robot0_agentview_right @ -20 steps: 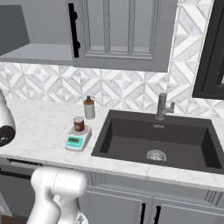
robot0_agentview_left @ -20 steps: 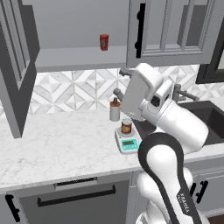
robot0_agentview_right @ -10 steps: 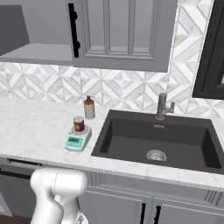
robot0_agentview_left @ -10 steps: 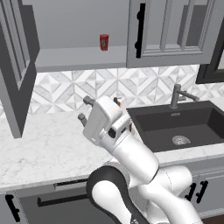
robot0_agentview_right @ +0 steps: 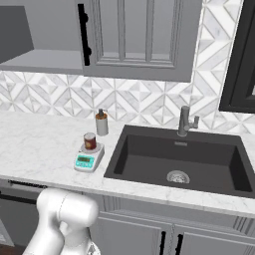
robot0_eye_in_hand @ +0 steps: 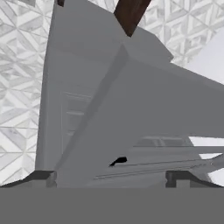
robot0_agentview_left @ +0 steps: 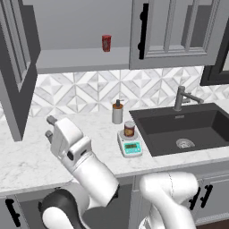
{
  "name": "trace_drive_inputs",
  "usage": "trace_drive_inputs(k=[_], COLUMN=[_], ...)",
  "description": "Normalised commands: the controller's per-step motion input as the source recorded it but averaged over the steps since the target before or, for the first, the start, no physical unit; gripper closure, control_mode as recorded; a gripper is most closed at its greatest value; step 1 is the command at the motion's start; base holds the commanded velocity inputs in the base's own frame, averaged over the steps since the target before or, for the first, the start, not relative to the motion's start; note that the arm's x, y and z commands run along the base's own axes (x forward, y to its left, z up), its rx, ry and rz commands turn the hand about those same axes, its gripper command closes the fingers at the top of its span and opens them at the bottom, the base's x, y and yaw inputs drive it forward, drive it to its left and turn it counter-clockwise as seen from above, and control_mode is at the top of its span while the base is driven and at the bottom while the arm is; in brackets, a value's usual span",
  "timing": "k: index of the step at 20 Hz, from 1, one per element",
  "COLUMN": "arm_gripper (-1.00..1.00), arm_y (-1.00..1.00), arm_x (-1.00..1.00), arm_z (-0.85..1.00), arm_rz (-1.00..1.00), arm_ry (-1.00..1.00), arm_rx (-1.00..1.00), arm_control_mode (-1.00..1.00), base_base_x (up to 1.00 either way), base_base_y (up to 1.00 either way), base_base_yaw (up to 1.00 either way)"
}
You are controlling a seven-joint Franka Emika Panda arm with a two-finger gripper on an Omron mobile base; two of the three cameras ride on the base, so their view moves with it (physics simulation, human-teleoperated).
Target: Pick the canned food and place it on the digital scale for weighing, and close the cabinet.
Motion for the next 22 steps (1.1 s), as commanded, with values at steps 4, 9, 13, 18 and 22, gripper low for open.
trace_drive_inputs(k=[4, 9, 13, 18, 22], arm_gripper=[-1.00, -1.00, -1.00, -1.00, -1.00], arm_y=[0.21, 0.69, 0.61, 0.15, 0.35], arm_x=[-0.19, 0.01, 0.09, -0.86, -0.74], arm_z=[-0.38, -0.14, -0.18, -0.07, 0.00], arm_rz=[0.00, -0.04, -0.10, -0.03, 0.00], arm_ry=[-0.16, -0.13, -0.14, -0.31, -0.26], arm_rx=[0.00, 0.00, 0.00, 0.09, 0.11], arm_control_mode=[-1.00, -1.00, -1.00, -1.00, -1.00], base_base_x=[0.00, 0.00, 0.00, 0.00, 0.00], base_base_y=[0.00, 0.00, 0.00, 0.00, 0.00], base_base_yaw=[0.00, 0.00, 0.00, 0.00, 0.00])
